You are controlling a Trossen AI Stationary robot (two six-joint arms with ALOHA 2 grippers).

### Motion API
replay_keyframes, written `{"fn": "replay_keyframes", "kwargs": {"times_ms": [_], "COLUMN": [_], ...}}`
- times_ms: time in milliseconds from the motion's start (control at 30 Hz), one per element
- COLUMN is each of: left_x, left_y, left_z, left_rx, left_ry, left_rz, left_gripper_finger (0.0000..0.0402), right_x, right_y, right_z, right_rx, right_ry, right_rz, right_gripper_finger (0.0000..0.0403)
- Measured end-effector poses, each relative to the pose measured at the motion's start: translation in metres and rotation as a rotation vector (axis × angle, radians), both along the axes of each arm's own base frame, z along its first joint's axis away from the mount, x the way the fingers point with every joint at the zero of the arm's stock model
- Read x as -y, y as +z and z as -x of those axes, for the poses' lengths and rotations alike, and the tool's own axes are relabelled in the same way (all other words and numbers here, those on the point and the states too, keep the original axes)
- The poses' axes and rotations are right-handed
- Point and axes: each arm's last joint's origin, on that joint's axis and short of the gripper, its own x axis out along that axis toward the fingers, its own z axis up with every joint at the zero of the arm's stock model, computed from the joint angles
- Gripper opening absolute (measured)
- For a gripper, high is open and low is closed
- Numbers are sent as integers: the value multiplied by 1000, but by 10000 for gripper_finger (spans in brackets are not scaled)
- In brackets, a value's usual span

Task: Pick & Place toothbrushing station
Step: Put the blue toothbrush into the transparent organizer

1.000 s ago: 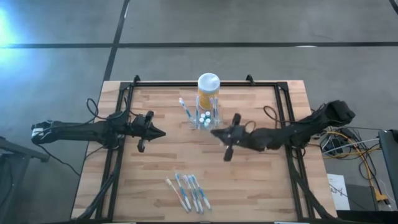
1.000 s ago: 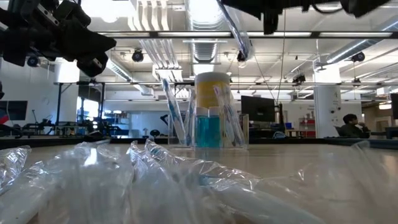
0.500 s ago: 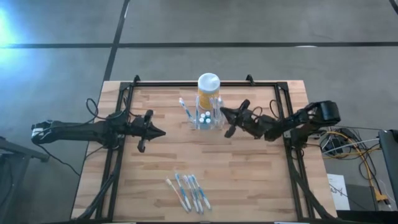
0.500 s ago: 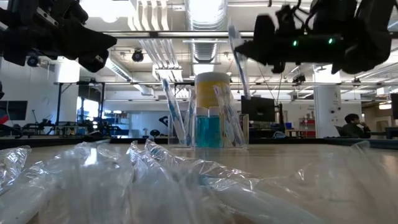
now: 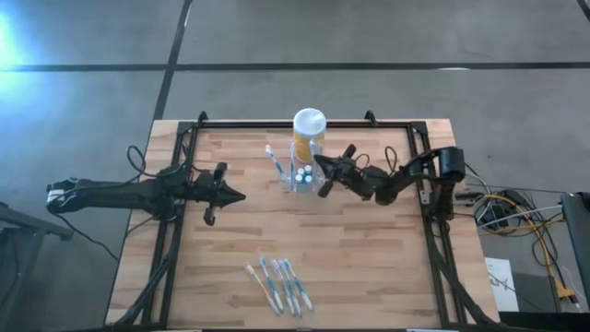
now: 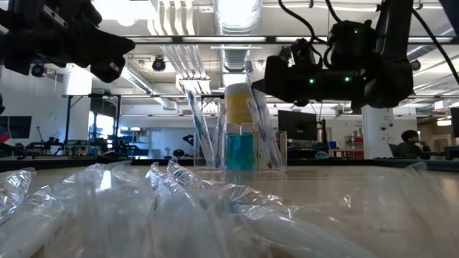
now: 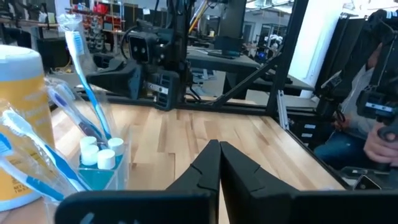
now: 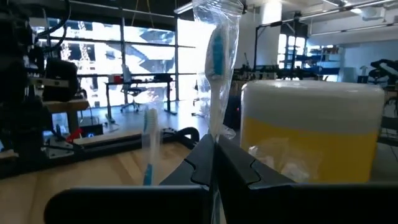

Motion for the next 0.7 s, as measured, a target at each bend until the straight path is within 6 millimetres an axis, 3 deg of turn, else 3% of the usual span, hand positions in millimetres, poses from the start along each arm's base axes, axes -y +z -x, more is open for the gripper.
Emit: {"fn": "replay_keyframes", "kwargs": {"times_ms": [400, 700], "left_x": [1, 1], "left_y": [-2, -2], "left_z": [0, 0], "left_rx": [-7, -7], "left_ry": [-9, -9], "left_rz": [-3, 0], "left_gripper_finger": [16, 7], "right_x": [0, -3], "right_y": [-44, -54], "right_z": [7, 12], "right_rx": [-151, -195], "right_ry": [-59, -44], "right_rz": [-58, -59], "right_gripper_finger": [8, 8]}}
